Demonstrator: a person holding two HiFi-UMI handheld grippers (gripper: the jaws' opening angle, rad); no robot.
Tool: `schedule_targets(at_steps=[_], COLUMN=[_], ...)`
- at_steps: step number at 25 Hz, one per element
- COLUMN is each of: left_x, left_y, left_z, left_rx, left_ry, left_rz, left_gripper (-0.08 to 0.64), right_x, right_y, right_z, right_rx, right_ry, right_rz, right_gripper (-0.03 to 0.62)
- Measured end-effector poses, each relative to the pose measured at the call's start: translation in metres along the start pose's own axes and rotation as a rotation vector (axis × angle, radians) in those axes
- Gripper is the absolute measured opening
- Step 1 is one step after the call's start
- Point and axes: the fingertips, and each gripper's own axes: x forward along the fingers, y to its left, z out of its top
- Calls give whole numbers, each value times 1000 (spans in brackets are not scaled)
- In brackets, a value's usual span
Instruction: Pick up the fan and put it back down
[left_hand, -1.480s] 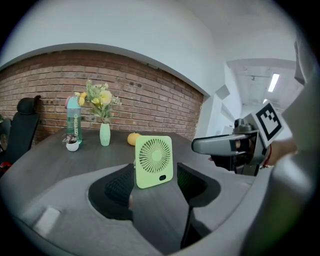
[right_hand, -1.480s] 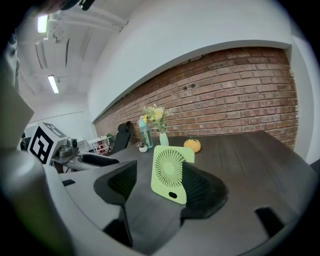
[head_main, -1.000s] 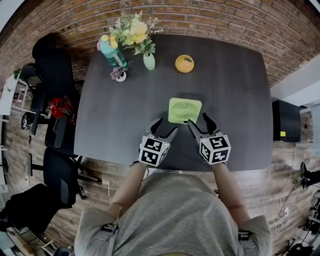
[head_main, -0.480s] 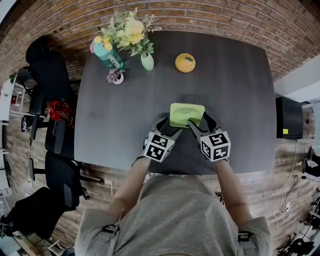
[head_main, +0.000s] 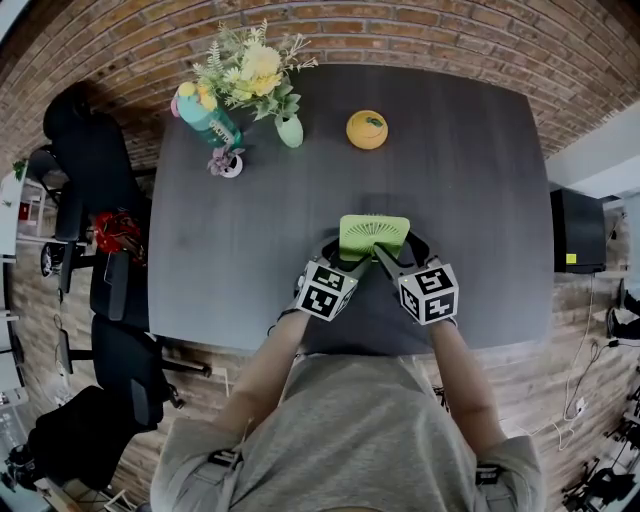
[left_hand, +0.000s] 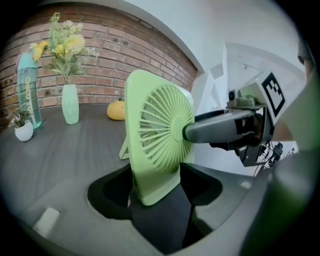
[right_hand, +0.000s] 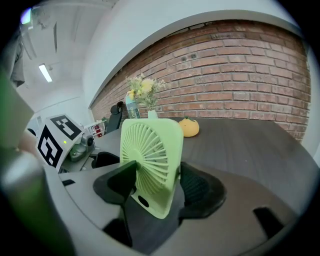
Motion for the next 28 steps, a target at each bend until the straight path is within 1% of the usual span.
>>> schedule_targets(at_steps=[4, 9, 15, 21, 28], left_x=[3, 2, 0, -13, -31], left_y=[-1, -1, -5, -13, -35], left_z=[2, 3, 2, 1, 9], left_rx=[14, -15, -26, -37, -33], left_ry=[5, 5, 24, 12, -17], left_rz=[-4, 0, 7, 37, 79], left_gripper=[279, 259, 253, 252, 252], right_x=[0, 2, -2, -13, -40], right_y=[-1, -1, 0, 9, 17], right_z=[1, 2, 0, 3, 9], right_rx=[6, -1, 0, -21, -47], right_ry=[-12, -8, 3, -4, -24], right_rz=[-11, -15, -10, 13, 39], right_gripper=[272, 268, 267, 267, 268])
